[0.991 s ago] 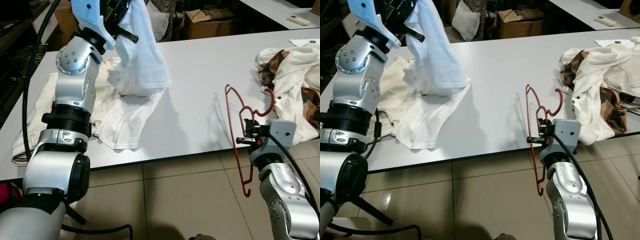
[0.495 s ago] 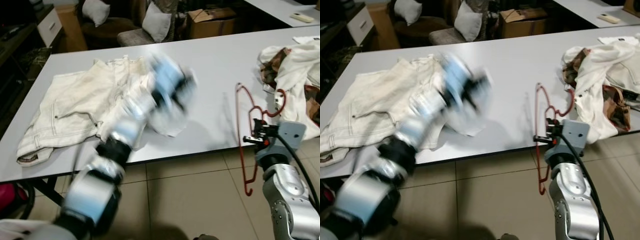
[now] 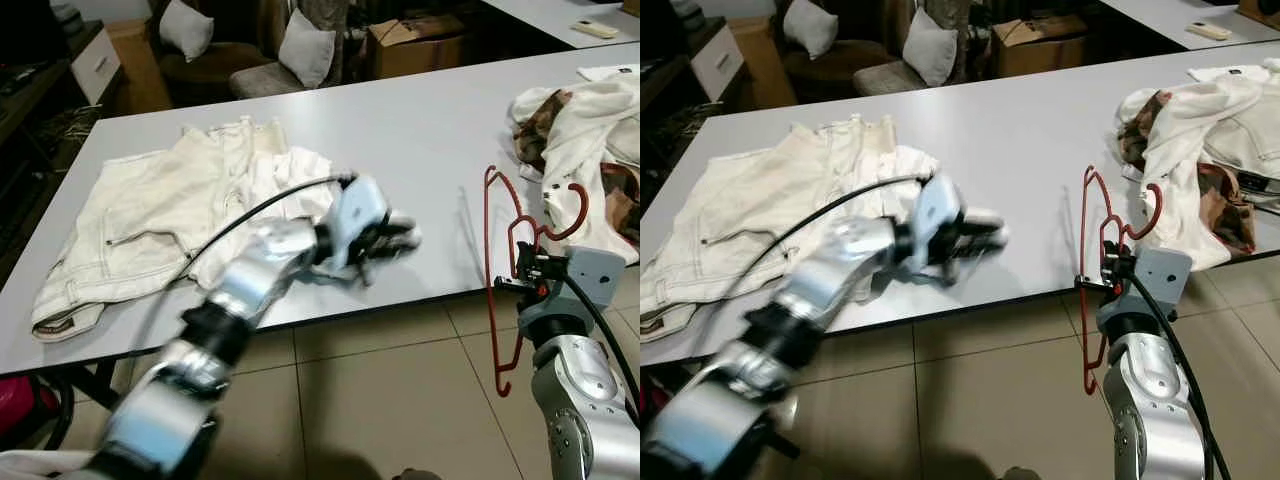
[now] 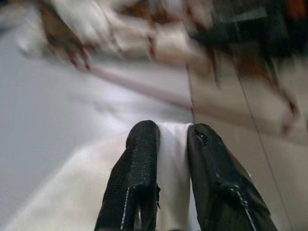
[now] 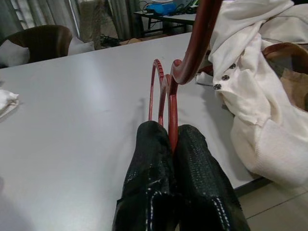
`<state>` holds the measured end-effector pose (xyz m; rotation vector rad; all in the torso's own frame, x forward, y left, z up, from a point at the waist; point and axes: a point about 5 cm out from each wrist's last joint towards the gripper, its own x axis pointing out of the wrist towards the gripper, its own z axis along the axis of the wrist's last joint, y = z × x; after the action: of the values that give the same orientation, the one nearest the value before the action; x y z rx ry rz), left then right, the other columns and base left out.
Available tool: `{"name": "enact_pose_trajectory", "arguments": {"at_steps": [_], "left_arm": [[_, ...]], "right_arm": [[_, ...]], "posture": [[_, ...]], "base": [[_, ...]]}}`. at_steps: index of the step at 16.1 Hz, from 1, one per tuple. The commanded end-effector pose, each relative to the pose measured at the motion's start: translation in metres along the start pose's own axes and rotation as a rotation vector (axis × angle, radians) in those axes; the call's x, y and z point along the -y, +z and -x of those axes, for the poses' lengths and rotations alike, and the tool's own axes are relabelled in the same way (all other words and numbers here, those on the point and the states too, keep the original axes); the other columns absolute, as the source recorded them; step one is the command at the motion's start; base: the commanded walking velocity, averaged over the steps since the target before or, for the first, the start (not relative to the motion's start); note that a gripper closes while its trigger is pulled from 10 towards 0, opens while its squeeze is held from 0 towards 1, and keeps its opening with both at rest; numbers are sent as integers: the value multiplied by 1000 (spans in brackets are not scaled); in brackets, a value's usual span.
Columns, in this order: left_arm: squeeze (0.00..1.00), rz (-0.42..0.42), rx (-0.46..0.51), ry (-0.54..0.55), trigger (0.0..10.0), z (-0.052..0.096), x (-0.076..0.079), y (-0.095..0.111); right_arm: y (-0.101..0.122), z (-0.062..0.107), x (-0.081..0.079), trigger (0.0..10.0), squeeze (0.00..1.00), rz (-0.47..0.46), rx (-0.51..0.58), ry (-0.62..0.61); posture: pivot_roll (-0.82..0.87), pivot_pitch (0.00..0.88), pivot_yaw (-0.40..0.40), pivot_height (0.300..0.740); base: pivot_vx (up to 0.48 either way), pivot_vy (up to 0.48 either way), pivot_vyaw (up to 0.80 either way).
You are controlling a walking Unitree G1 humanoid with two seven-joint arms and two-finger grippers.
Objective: Hang hanger
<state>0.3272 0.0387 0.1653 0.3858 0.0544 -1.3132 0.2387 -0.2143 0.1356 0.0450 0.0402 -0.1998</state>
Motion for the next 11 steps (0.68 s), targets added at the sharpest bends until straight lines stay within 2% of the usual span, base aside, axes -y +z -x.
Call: {"name": "enact_pose_trajectory", "arguments": {"at_steps": [1, 3, 5, 6, 7, 8, 9, 10, 11], "left_arm": [[1000, -42, -112, -45, 10000, 9, 2, -13], [1000, -75, -158, -16, 10000, 17, -4, -17], [1000, -116, -236, -45, 10000, 37, -11, -20], [1000, -120, -245, -30, 10000, 40, -14, -20], [1000, -133, -254, 69, 10000, 52, -29, -17], [1000, -139, -271, 106, 10000, 62, -37, -16], [1000, -171, -320, 216, 10000, 82, -54, -17], [1000, -181, -355, 328, 10000, 95, -67, -18], [988, -180, -371, 368, 10000, 99, -71, -19]], "right_arm": [[-1, 1, -1, 10000, 0, -6, -5, -2], [-1, 2, 0, 10000, 0, -5, -5, -5], [-1, 2, 1, 10000, 0, -3, -6, -11], [-1, 2, 1, 10000, 0, -2, -6, -12], [0, 2, 2, 10000, 0, 0, -5, -13], [0, 2, 2, 10000, 0, 0, -5, -14], [0, 3, 3, 10000, 0, 2, -5, -15], [0, 4, 3, 10000, 0, 2, -5, -17], [0, 4, 3, 10000, 0, 2, -6, -17]], "posture": [[-233, 0, 129, 740], [-234, 0, 129, 740], [-238, 0, 130, 740], [-238, 0, 130, 740], [-237, 0, 128, 740], [-238, 0, 128, 740], [-241, 0, 129, 740], [-242, 0, 130, 740], [-241, 0, 128, 740]], "base": [[0, 0, 0], [0, 0, 0], [0, 0, 0], [0, 0, 0], [0, 0, 0], [0, 0, 0], [0, 0, 0], [0, 0, 0], [0, 0, 0]]}}
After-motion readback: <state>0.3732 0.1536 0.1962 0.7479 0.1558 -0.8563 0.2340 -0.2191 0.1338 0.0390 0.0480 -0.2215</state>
